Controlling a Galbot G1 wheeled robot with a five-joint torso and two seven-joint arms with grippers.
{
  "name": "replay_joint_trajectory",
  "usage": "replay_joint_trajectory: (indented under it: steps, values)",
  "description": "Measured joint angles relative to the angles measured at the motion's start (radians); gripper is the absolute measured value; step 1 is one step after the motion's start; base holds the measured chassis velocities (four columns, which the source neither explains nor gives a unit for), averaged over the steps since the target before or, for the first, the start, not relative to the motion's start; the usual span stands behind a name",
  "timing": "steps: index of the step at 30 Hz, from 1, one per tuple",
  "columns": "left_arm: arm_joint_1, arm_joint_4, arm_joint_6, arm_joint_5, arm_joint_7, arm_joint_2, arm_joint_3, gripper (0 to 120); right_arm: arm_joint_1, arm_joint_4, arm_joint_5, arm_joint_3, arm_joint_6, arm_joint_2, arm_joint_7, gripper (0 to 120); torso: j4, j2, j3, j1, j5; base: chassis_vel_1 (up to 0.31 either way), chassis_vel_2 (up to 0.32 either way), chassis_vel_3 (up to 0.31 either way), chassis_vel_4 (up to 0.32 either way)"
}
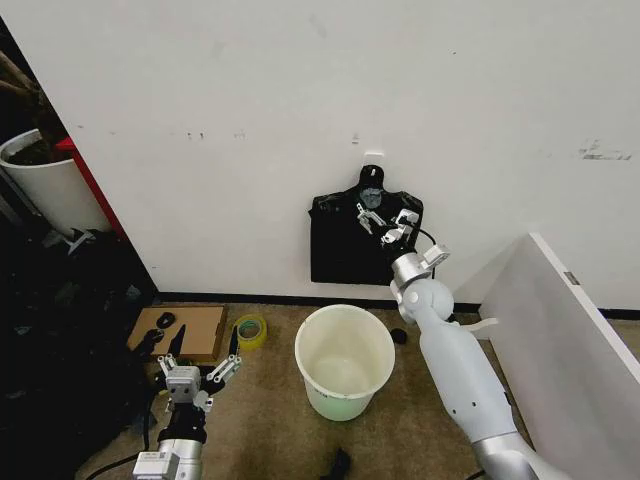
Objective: Place the garbage bag over the trash bin.
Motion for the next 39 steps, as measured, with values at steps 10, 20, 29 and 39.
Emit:
replay_joint_trajectory:
  steps: [10, 20, 29, 39]
  values:
    - [0.0, 0.004, -0.001, 0.0, -0.001, -0.002, 0.002, 98, -0.001, -0.003, -0.002, 0.0, 0.002, 0.003, -0.002, 38, 0.0, 0.0, 0.0, 0.0, 0.0, 0.0, 0.0, 0.0, 0.0]
    - [-0.009, 0.011, -0.003, 0.001, -0.002, 0.004, 0.003, 98, -0.017, -0.005, -0.009, 0.002, 0.006, 0.0, -0.004, 2, 0.0, 0.0, 0.0, 0.0, 0.0, 0.0, 0.0, 0.0, 0.0]
    - [-0.017, 0.021, -0.004, -0.001, -0.002, 0.011, 0.007, 98, -0.022, -0.006, -0.028, -0.007, 0.016, -0.005, -0.006, 0, 0.0001, 0.0, 0.0, 0.0, -0.0001, 0.0, 0.0, 0.0, 0.0]
    - [-0.021, 0.033, -0.006, -0.001, -0.002, 0.006, 0.023, 98, -0.118, 0.077, -0.055, -0.019, 0.024, -0.038, -0.007, 0, -0.0001, 0.0, 0.0, 0.0, -0.0002, 0.0, 0.0, 0.0, 0.0]
